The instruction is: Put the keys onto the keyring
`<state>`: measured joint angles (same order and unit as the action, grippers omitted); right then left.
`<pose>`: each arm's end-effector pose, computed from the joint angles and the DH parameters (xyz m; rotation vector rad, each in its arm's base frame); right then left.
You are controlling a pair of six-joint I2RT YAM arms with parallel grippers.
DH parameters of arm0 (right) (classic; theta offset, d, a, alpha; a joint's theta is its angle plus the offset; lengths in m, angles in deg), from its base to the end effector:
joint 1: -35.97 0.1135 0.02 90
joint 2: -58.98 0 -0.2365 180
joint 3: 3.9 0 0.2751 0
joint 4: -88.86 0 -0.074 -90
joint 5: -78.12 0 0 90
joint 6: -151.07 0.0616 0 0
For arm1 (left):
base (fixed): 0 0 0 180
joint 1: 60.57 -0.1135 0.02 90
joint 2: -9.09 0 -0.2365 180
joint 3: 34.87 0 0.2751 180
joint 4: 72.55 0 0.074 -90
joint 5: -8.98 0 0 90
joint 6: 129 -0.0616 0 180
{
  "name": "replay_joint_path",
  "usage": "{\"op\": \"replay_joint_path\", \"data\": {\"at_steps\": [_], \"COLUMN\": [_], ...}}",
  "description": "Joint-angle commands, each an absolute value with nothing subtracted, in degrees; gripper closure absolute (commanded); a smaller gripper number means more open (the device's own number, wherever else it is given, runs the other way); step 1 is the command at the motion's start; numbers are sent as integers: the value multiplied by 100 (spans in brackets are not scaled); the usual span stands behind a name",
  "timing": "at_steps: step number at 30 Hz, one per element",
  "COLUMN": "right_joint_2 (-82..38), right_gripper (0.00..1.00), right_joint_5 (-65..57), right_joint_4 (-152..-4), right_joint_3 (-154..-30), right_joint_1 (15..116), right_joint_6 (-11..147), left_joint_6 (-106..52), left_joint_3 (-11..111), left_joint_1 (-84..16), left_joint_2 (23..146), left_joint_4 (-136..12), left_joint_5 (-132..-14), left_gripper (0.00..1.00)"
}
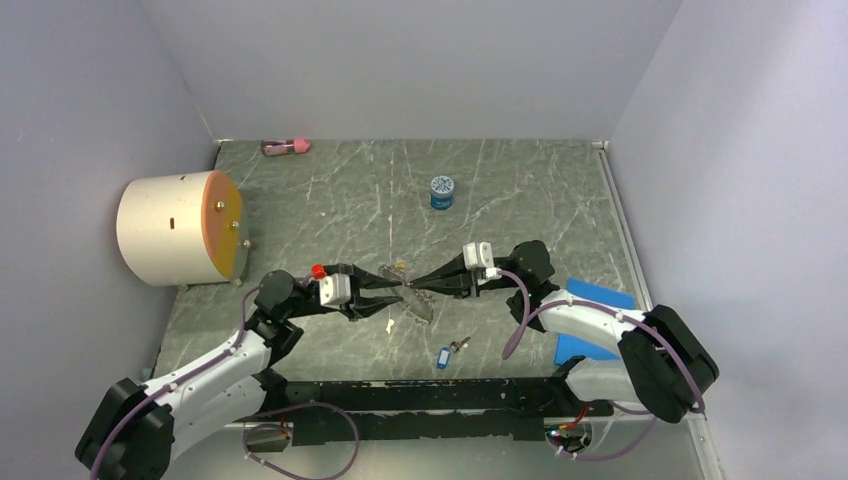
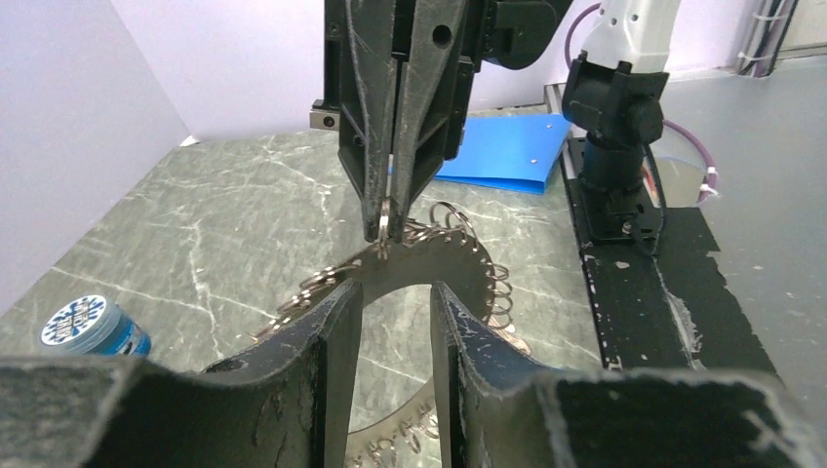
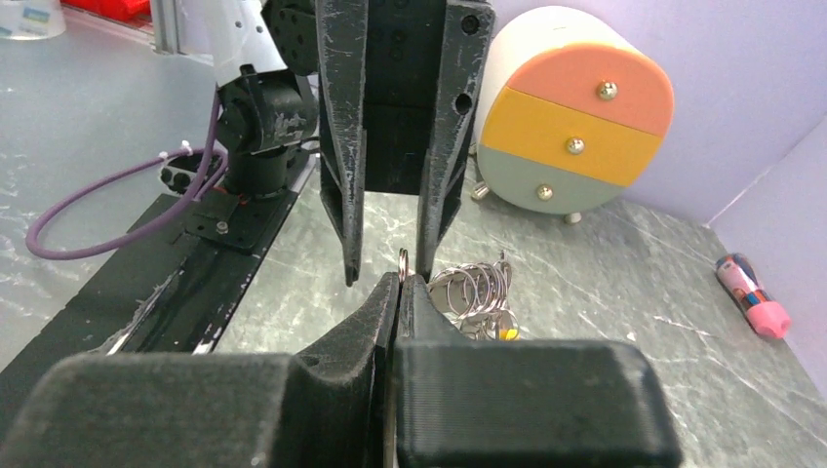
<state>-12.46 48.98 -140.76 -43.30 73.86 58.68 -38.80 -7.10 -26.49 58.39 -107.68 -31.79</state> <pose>0.1856 0.2126 0.2232 -1.3115 0.7918 1.1660 0.1666 -0.1690 0.2187 1.1026 1.0228 -1.0558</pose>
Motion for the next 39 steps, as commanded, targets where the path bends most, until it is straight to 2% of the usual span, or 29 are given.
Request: {"op": "replay_joint_path", "data": {"at_steps": [1,8,13,19,23,27,28,31,34,39], "right_joint_2": [-1287,-1292,-1269,-1231,-1221,-1193,-1175,-1048,-813,-485], "right_gripper": [100,100,100,100,100,100,98,69,54,39], "right_joint_5": [5113,5134,5022,4728,4578,4397,4361,4280,4136,3950], "right_joint_4": [-14640,-14412,-14254,-13881,-13751,-13506,-13430,-12955,-12400,-11815], "right_joint_3": [-4423,-4479,-4496,-4502,-4488,-4502,-4510,-4586,-4613,-4598], "right_joint_1": [7412,7421,7433,7430,7430,7430,7435,7435,7438,7421], "right_joint_6": [5856,5801,5718,5483,5371,5317,5316,5186,4917,4710], "left_joint_6": [-4211,-4187,-4134,-4140,-4125,-3945,-3937,-3936,-4116,-4496], "left_joint_3": [-428,-250,-224,-201,-168,-113,-80,185,627,1244], "left_joint_1": [-2584,-2520,-2458,-2420,-2426,-2421,-2423,-2425,-2426,-2423], "left_joint_2": [5957,6249,6390,6350,6273,6129,6081,5900,5759,5708], "left_joint_4": [-10926,-11111,-11301,-11242,-11064,-10791,-10648,-9773,-8343,-6744], "left_joint_5": [-3472,-3530,-3470,-3451,-3449,-3636,-3679,-3880,-4035,-4173], "left_gripper": [63,62,67,82,97,98,97,97,97,97]}}
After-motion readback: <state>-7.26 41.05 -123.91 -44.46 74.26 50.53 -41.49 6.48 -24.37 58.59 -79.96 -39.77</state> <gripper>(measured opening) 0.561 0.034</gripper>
